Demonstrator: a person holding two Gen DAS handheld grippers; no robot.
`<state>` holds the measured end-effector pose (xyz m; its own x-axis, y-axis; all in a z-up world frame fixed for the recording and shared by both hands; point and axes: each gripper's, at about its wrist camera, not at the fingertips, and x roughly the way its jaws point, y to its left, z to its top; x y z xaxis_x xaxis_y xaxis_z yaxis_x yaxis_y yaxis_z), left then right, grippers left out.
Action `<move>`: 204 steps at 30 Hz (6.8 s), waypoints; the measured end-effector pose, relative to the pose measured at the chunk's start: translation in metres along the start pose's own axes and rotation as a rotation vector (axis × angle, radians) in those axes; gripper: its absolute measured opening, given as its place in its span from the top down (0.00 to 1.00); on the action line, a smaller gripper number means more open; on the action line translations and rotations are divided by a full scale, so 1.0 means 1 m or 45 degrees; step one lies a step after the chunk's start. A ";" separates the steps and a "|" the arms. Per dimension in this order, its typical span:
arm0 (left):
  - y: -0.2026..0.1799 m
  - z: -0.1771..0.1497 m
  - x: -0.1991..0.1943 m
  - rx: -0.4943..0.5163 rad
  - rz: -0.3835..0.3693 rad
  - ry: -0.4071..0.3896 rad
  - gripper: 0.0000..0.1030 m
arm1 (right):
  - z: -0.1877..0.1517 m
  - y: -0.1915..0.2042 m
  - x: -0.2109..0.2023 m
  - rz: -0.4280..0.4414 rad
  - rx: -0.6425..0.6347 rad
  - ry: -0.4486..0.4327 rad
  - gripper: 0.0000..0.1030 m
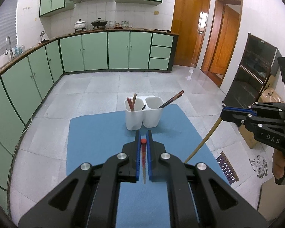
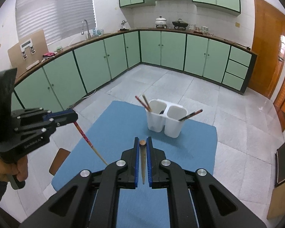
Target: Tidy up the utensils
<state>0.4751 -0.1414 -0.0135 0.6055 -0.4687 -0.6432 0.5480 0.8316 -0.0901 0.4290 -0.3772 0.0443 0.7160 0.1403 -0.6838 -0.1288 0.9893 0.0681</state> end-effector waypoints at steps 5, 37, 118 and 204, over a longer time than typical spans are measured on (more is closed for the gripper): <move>-0.004 0.017 0.000 0.004 0.001 -0.012 0.95 | 0.021 -0.007 -0.004 -0.025 0.000 -0.007 0.93; -0.025 0.178 0.074 0.008 0.103 -0.206 0.95 | 0.158 -0.068 0.054 -0.185 0.090 -0.121 0.93; -0.098 -0.276 -0.301 -0.171 0.509 -0.345 0.05 | -0.276 0.132 -0.219 -0.394 0.154 -0.514 0.06; -0.123 -0.316 -0.386 -0.263 0.648 -0.511 0.05 | -0.330 0.146 -0.286 -0.463 0.246 -0.662 0.06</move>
<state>-0.0086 0.0318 0.0056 0.9478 -0.0448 -0.3156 0.0406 0.9990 -0.0200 -0.0210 -0.2860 0.0095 0.9348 -0.2510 -0.2511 0.2741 0.9597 0.0611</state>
